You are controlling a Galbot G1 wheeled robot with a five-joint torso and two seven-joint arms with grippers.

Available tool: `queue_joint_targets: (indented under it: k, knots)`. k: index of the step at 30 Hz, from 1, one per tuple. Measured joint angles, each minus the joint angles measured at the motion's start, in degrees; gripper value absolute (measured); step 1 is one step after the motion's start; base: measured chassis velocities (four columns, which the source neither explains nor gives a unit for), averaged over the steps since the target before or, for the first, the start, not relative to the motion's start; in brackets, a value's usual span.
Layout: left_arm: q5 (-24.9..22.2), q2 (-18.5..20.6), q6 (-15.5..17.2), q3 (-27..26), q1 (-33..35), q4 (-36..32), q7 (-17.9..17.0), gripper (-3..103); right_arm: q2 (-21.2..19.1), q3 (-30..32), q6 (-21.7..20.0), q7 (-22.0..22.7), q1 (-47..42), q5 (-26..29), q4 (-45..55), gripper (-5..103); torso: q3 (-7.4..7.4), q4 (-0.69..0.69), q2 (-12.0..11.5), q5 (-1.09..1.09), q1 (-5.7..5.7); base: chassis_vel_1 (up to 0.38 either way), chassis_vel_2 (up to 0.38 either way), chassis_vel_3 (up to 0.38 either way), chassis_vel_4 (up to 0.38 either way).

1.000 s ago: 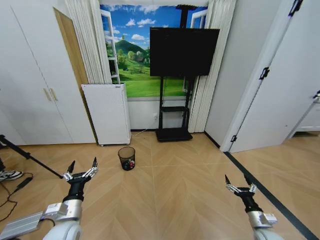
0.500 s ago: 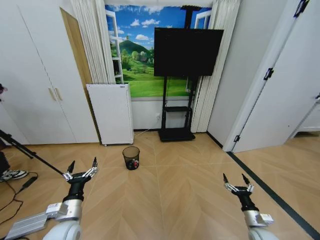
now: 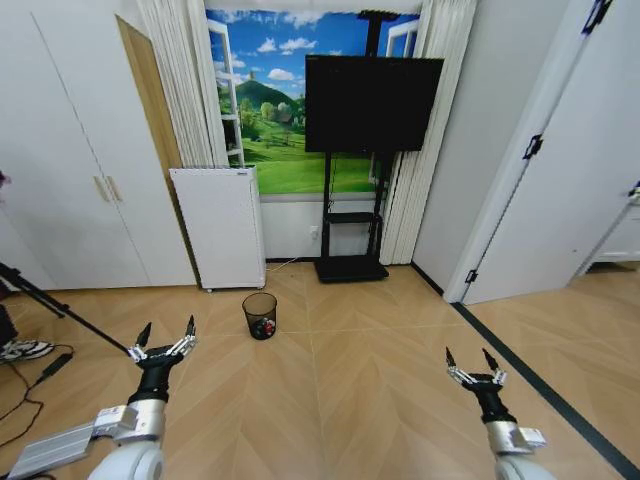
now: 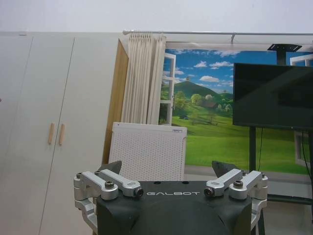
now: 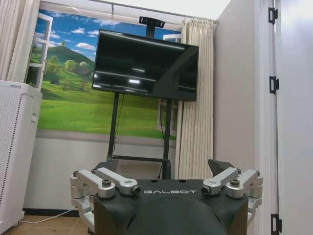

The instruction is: Pick up the trash bin and place the garbage on the floor into it.

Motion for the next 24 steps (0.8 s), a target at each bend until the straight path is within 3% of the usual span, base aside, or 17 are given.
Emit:
queue_joint_targets:
  k: [24]
  knots:
    - [0.6,-0.2,-0.5,-0.1,-0.2,0.8,0.3,100,0.0,0.5,0.4,-0.1,0.6,-1.9,-1.5,100,0.00,0.00,0.0,0.00,0.00,-0.021,-0.035,0.018,0.021]
